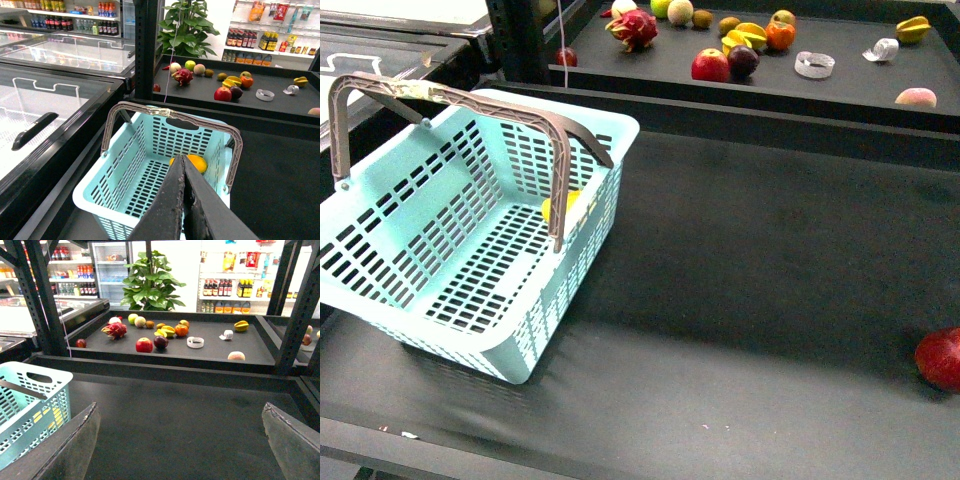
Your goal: Pick mango with right arm and hold basket with left
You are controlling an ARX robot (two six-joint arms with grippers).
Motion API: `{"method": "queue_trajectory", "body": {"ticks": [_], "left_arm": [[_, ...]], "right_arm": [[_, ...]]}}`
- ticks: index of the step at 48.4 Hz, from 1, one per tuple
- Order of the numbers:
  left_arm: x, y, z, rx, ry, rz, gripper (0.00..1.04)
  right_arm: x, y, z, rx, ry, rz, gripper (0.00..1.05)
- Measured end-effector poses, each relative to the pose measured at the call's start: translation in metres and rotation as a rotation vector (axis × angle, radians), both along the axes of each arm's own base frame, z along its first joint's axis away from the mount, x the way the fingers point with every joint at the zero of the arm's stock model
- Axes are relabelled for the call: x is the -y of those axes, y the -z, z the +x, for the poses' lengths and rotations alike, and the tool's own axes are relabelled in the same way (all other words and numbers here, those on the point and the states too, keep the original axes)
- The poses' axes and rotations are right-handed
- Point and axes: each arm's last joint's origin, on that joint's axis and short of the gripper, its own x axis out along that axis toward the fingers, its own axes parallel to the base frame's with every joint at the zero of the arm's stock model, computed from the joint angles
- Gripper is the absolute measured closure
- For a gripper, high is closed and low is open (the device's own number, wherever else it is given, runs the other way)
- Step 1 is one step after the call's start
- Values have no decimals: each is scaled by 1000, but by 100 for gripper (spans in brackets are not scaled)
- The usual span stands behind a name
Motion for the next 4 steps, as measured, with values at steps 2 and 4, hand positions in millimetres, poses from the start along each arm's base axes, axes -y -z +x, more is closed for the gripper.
{"method": "queue_trajectory", "body": {"ticks": [2, 4], "left_arm": [[0, 0, 0, 0, 0, 0, 103], [0, 0, 0, 0, 0, 0, 103]], "right_arm": [[0, 0, 0, 0, 0, 0, 8], [0, 0, 0, 0, 0, 0, 8]]}}
